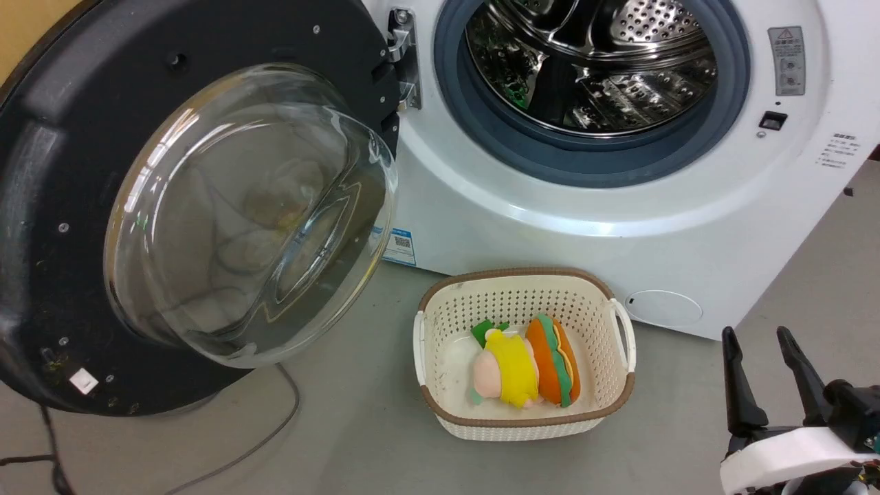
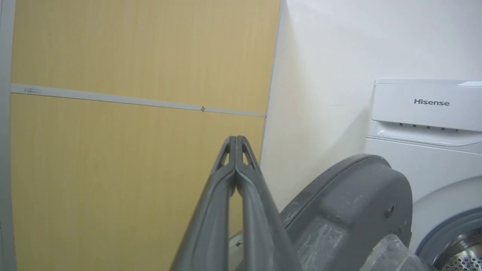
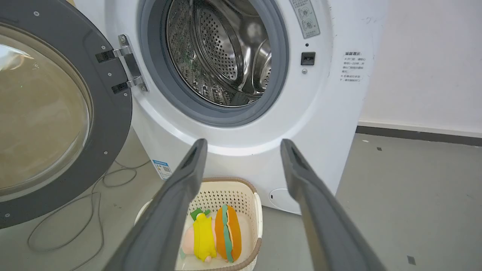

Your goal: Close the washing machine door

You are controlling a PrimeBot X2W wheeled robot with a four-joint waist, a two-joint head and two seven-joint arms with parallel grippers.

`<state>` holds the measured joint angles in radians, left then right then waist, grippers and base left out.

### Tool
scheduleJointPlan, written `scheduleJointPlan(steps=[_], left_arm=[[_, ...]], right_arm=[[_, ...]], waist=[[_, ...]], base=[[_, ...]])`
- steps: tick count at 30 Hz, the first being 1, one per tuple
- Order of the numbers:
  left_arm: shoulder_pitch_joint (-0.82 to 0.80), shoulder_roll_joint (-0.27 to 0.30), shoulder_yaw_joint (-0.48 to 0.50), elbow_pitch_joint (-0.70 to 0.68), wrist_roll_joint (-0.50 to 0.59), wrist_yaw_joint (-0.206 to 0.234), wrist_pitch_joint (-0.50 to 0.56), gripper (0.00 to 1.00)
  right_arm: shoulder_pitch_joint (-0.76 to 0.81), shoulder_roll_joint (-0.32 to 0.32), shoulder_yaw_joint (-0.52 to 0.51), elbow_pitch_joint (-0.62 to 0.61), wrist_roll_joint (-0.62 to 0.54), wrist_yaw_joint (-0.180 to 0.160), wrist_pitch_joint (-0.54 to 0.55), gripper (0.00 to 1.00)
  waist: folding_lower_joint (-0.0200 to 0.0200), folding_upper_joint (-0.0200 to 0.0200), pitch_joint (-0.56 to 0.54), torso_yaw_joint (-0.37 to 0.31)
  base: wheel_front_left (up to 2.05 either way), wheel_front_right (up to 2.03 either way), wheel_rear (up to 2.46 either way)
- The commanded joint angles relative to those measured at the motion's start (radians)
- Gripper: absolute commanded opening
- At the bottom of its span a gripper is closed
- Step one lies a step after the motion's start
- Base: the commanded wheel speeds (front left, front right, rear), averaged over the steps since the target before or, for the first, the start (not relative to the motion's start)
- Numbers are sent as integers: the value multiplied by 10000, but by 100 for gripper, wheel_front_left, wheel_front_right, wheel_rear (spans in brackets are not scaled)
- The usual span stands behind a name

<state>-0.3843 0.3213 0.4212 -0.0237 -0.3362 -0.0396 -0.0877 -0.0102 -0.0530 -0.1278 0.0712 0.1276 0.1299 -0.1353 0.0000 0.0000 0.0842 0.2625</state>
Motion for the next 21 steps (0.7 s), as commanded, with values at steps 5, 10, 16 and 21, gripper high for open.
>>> scheduleJointPlan(steps=[5,10,16,21], left_arm=[[-637,465,517,926,-844,-116,441,0],[-1046,700,840,2005,-1793,-152,1282,0],[-1378,792,1005,3232,-3582,-313,3473,0],[-1293,926,1283,3948,-4598,-425,4725,0]], right_arm=[[-196,16,-191,152,170,5,-210,100],[-244,17,-270,252,257,5,-314,100],[-318,19,-380,317,321,5,-439,100],[-415,20,-443,341,348,6,-544,100]], waist=[[0,0,117,205],[0,0,193,335],[0,0,306,453],[0,0,453,493]], base=[[0,0,0],[0,0,0],[0,0,0],[0,0,0]])
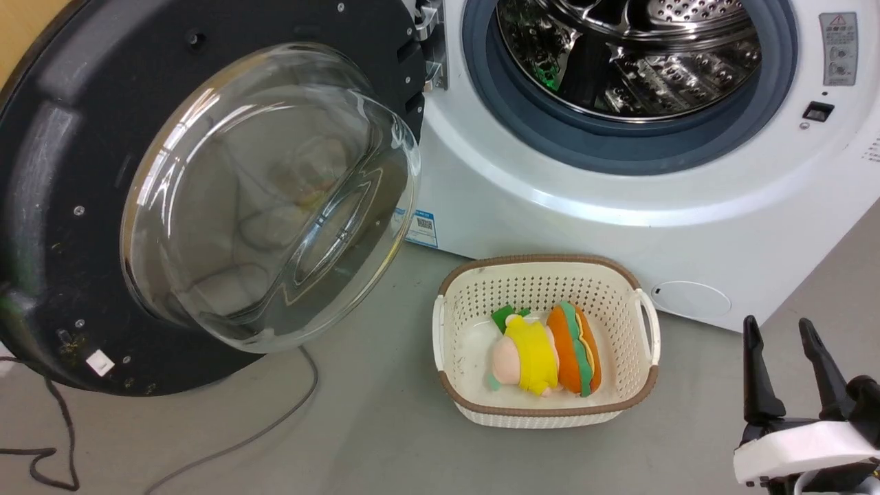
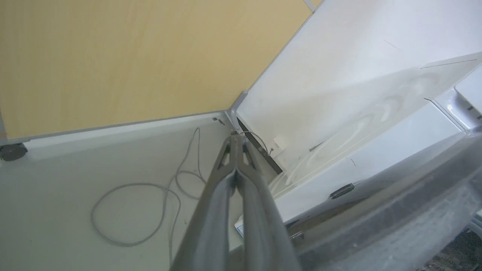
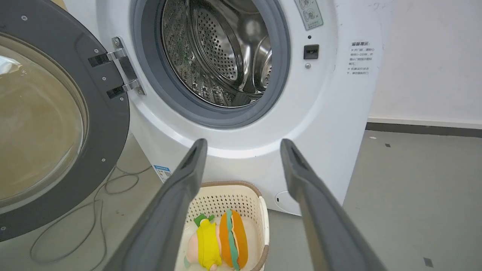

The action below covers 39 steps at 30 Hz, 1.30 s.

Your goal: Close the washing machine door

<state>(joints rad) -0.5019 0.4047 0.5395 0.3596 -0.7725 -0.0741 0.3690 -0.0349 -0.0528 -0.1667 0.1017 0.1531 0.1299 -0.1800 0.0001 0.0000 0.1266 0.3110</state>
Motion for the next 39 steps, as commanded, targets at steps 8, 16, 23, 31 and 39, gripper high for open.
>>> scheduleJointPlan(steps=[8,16,23,31,39], left_arm=[[333,-58,-27,112,-1873,-268,2277,0],[1329,-165,-116,-1464,-3572,-361,3722,0],[2481,-430,-904,-3303,-4559,-438,4686,0],[3241,-707,-2951,-5819,-5485,-526,5614,0],[3157,-1085,-5709,-7349,-5533,-565,5693,0]], right_arm=[[-297,20,-87,109,203,6,-264,100],[-286,22,-320,209,332,7,-431,100],[-309,23,-609,278,358,7,-577,100],[-396,25,-647,334,468,8,-744,100],[-321,26,-686,373,553,8,-818,100]], waist=[[-1,0,261,40],[-1,0,348,222],[-1,0,355,623],[-1,0,271,926],[-1,0,220,614]], base=[[0,0,0],[0,0,0],[0,0,0],[0,0,0],[0,0,0]])
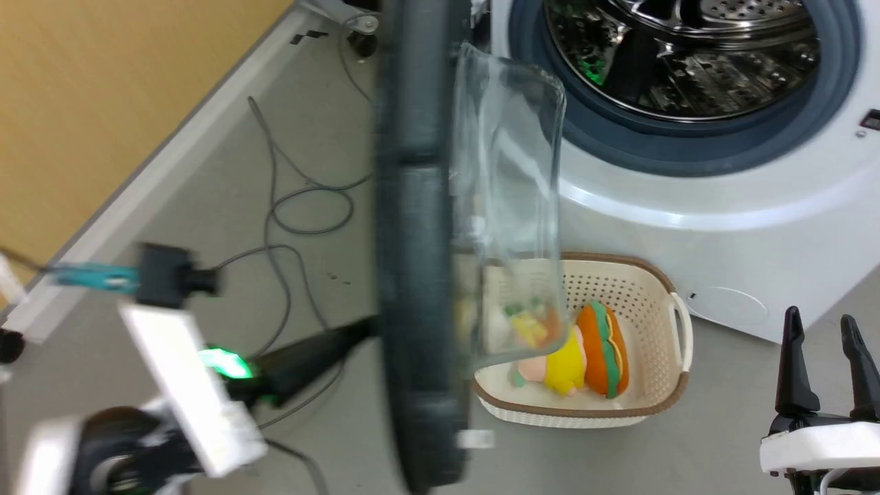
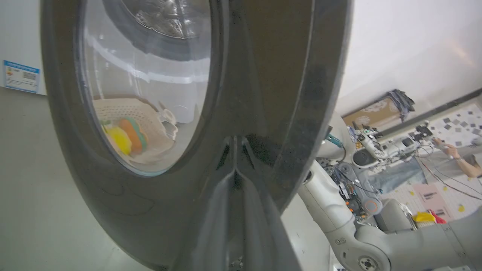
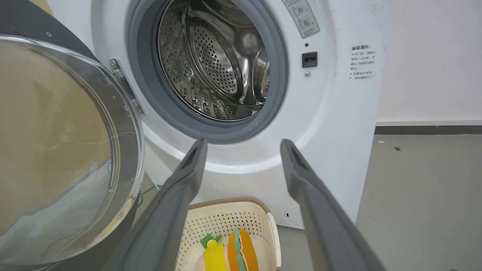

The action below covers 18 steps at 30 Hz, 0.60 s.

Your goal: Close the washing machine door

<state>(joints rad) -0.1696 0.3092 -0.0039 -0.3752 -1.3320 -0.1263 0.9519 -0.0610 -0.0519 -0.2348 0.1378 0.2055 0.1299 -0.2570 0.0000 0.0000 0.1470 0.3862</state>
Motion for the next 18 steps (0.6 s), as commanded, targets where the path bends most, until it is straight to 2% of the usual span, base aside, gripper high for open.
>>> scheduleJointPlan(steps=[1,6,11,12,14,15,16,18], left_arm=[[-304,-233,-592,56,93,-43,-248,0],[-1231,-759,-2078,457,408,-44,-1295,0],[-2139,-1215,-3661,1491,639,-44,-2709,0],[-2139,-1215,-3661,1491,639,-44,-2709,0],[-2699,-1313,-4390,2243,759,-44,-3719,0],[-2699,-1313,-4390,2243,759,-44,-3719,0],[-3065,-1326,-4735,2807,828,-44,-4487,0],[-3401,-1302,-5076,3352,910,-44,-5245,0]], right_arm=[[-85,17,24,13,16,8,-47,100],[-301,17,15,-19,12,8,-47,100],[-436,17,79,-9,8,8,-47,100],[-436,17,79,-9,8,8,-47,100],[-566,17,126,-5,63,8,-47,100],[-566,17,126,-5,63,8,-47,100],[-653,17,188,4,97,8,-47,100],[-734,17,263,18,131,8,-47,100]], waist=[[0,0,35,-245],[0,0,151,-939],[0,0,331,-1738],[0,0,331,-1738],[0,0,463,-2295],[0,0,463,-2295],[0,0,531,-2679],[0,0,595,-3074]], base=[[0,0,0],[0,0,0],[0,0,0],[0,0,0],[0,0,0],[0,0,0],[0,0,0],[0,0,0]])
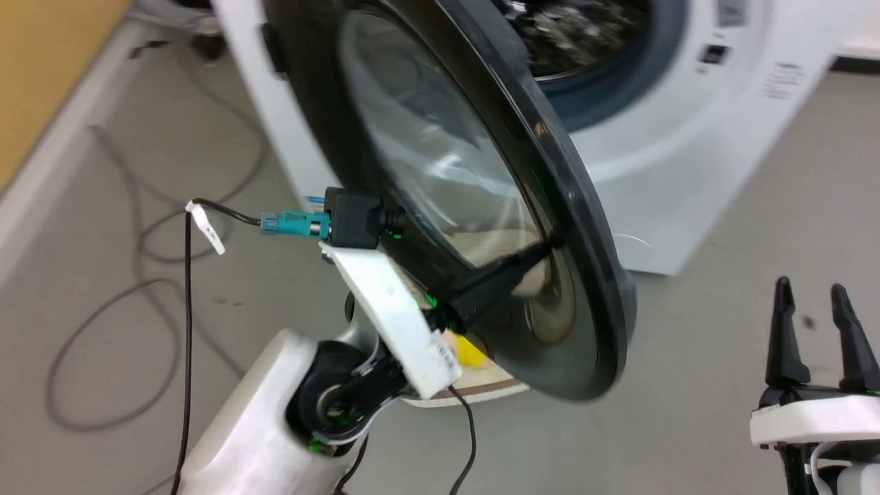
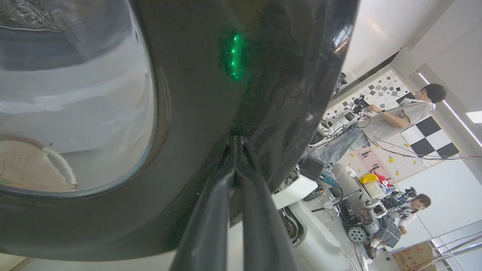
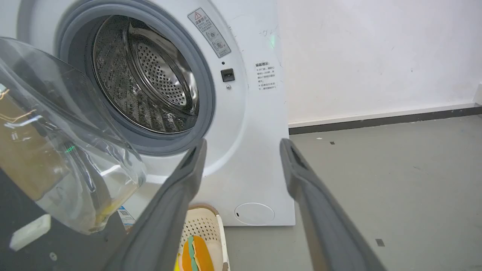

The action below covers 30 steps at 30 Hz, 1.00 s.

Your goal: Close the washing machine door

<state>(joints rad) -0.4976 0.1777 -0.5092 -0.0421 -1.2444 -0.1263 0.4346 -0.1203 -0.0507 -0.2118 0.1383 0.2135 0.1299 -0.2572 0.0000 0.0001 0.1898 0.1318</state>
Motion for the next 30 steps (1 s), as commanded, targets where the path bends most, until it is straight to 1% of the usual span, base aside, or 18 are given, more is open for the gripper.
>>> scheduleJointPlan(steps=[1,7,12,16,22,27,30], left_arm=[[-267,16,-197,264,14,-44,-426,0],[-953,128,-1133,1640,-177,-44,-2303,0],[-1191,298,-1796,2260,-509,-44,-3009,0],[-1263,599,-2290,2617,-887,-44,-3588,0],[-1158,1369,-2898,2888,-900,-44,-4608,0],[-964,2061,-3318,3408,-113,-44,-6002,0],[-882,2341,-3217,3819,493,-36,-6671,0]], right_arm=[[-175,5,58,14,71,8,-45,100],[-259,5,147,54,163,8,-45,100],[-264,5,145,101,215,8,-45,100],[-206,5,189,161,249,8,-45,100],[8,5,194,194,319,8,-45,100],[242,5,115,129,309,8,-45,100],[342,5,26,32,249,8,-45,100]], waist=[[0,-1,192,-711],[0,-1,280,-1670],[0,-1,280,-2124],[0,-1,167,-2411],[0,-1,-244,-2497],[0,-1,-668,-2337],[0,-1,-869,-2175]], base=[[0,0,0],[0,0,0],[0,0,0],[0,0,0],[0,0,0],[0,0,0],[0,0,0]])
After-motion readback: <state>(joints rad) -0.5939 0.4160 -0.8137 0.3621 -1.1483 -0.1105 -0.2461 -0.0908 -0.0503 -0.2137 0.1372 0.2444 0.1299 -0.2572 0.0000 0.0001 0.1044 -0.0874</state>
